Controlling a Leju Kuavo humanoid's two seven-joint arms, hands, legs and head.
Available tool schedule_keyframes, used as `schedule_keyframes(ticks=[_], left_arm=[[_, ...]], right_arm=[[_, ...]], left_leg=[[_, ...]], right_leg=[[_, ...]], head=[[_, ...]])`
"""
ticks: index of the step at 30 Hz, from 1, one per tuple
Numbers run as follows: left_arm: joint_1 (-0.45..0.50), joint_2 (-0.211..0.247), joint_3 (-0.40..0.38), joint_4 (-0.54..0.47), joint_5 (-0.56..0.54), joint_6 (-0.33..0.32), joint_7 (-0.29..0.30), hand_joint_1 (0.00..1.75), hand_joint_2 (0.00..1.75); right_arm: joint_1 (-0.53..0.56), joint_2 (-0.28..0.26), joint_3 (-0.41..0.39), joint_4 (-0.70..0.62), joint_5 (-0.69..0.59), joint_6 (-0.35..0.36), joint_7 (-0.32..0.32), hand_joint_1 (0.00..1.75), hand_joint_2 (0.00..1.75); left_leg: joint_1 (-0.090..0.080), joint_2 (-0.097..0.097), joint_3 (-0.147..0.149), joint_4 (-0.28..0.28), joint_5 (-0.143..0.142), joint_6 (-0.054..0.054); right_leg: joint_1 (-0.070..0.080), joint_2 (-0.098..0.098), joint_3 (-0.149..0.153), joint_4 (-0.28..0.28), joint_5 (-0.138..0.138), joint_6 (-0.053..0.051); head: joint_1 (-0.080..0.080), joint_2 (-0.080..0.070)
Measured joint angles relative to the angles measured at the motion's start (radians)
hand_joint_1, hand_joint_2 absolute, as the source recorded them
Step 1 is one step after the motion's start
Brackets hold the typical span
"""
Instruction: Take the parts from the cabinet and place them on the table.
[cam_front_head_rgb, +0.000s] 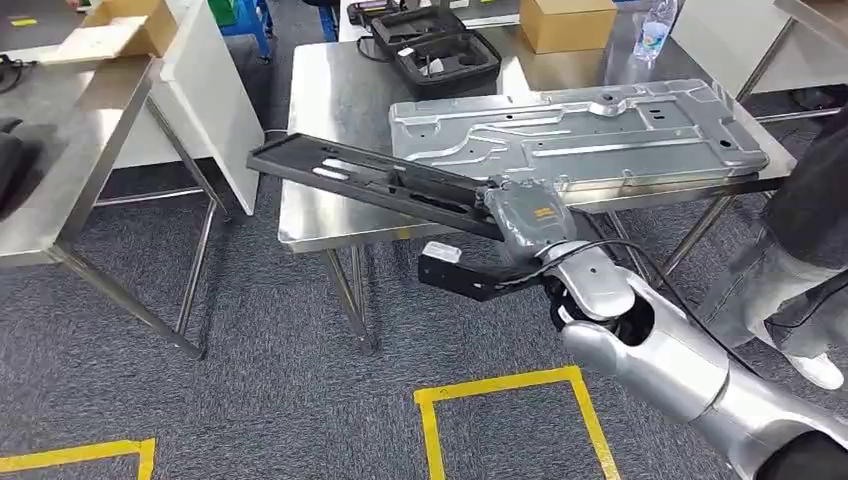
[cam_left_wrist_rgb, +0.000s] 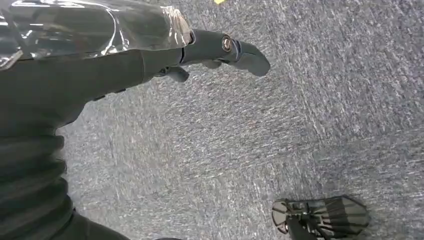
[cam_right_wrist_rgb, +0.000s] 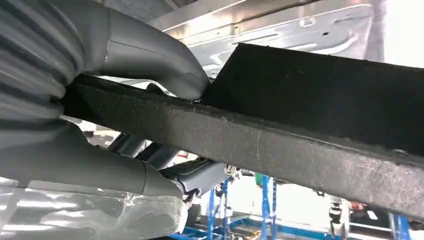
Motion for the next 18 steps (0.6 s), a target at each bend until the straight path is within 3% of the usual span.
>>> schedule_keyframes(ticks=[4,5,6,7,9,10,11,12,14,15,16,17,18], left_arm=[[-0.001,0.000,0.002,0.000,0.002,-0.002,0.002,0.00,1.75],[0.000,0.000,0.004,0.000,0.002,-0.002,0.002,0.00,1.75],[0.001,-0.001,0.005,-0.001,0.004,-0.003,0.002,0.00,1.75],[0.001,0.000,0.006,-0.001,0.004,-0.003,0.003,0.00,1.75],[-0.001,-0.002,0.007,-0.001,0.004,-0.003,0.005,0.00,1.75],[-0.001,-0.002,0.007,-0.002,0.004,-0.004,0.005,0.00,1.75],[0.002,-0.003,0.007,-0.004,0.004,-0.004,0.005,0.00,1.75],[0.002,-0.004,0.007,-0.004,0.004,-0.004,0.006,0.00,1.75],[0.002,-0.005,0.007,-0.004,0.004,-0.004,0.008,0.00,1.75],[0.002,-0.004,0.008,-0.004,0.004,-0.004,0.008,0.00,1.75],[0.001,-0.003,0.009,-0.005,0.005,-0.004,0.009,0.00,1.75],[0.001,-0.004,0.009,-0.006,0.008,-0.006,0.012,0.00,1.75],[0.002,-0.004,0.010,-0.006,0.009,-0.007,0.015,0.00,1.75]], right_arm=[[-0.018,0.013,0.013,-0.003,0.004,0.005,-0.001,1.75,1.75],[-0.021,0.013,0.013,-0.008,0.006,0.005,-0.001,1.75,1.75],[-0.024,0.013,0.014,-0.008,0.007,0.007,-0.001,1.75,1.75],[-0.029,0.014,0.016,-0.009,0.007,0.007,-0.001,1.75,1.75],[-0.030,0.017,0.018,-0.009,0.007,0.008,-0.001,1.75,1.75],[-0.028,0.017,0.021,-0.009,0.006,0.010,-0.002,1.75,1.75],[-0.028,0.017,0.024,-0.009,0.007,0.010,-0.002,1.75,1.75],[-0.028,0.017,0.027,-0.009,0.007,0.010,-0.002,1.75,1.75],[-0.030,0.017,0.030,-0.009,0.007,0.010,-0.002,1.75,1.75],[-0.032,0.017,0.031,-0.009,0.007,0.010,-0.002,1.75,1.75],[-0.034,0.019,0.034,-0.009,0.006,0.010,-0.002,1.75,1.75],[-0.033,0.019,0.034,-0.011,0.005,0.010,-0.002,1.75,1.75],[-0.031,0.020,0.035,-0.011,0.005,0.010,-0.002,1.75,1.75]], left_leg=[[-0.003,0.000,0.000,-0.006,-0.004,0.002],[0.014,0.000,0.017,-0.026,0.010,-0.004],[0.013,0.000,0.026,-0.035,0.011,-0.007],[0.017,0.002,0.030,-0.035,0.010,-0.006],[0.019,0.002,0.034,-0.034,0.007,-0.006],[0.021,0.001,0.034,-0.034,0.006,-0.008],[0.024,0.000,0.035,-0.034,0.003,-0.011],[0.029,-0.001,0.038,-0.033,0.000,-0.016],[0.039,-0.006,0.048,-0.027,-0.011,-0.030],[0.039,-0.008,0.048,-0.022,-0.019,-0.041],[0.032,-0.010,0.043,-0.017,-0.026,-0.050],[0.033,-0.010,0.043,-0.018,-0.026,-0.053],[0.035,-0.011,0.045,-0.021,-0.026,-0.054]], right_leg=[[-0.001,0.000,0.003,-0.007,0.000,0.002],[0.004,0.000,0.002,-0.002,-0.004,0.004],[0.003,0.001,-0.003,0.023,-0.016,0.008],[0.003,0.001,-0.029,0.080,-0.051,0.011],[-0.003,0.001,-0.110,0.240,-0.122,0.022],[-0.006,0.001,-0.144,0.301,-0.137,0.027],[-0.008,0.001,-0.154,0.307,-0.126,0.030],[-0.011,0.001,-0.135,0.260,-0.092,0.033],[-0.019,0.001,-0.040,0.072,0.003,0.043],[-0.026,0.004,-0.001,-0.011,0.021,0.051],[-0.016,0.013,0.003,-0.011,0.013,0.041],[-0.016,0.012,0.000,-0.008,0.011,0.026],[-0.012,0.011,-0.002,-0.007,0.008,0.019]], head=[[0.000,0.000],[0.000,0.000],[0.001,0.000],[0.002,0.000],[0.003,0.000],[0.003,0.000],[0.004,0.000],[0.004,0.000],[0.004,0.000],[0.005,0.000],[0.005,0.000],[0.002,0.000],[0.002,0.000]])
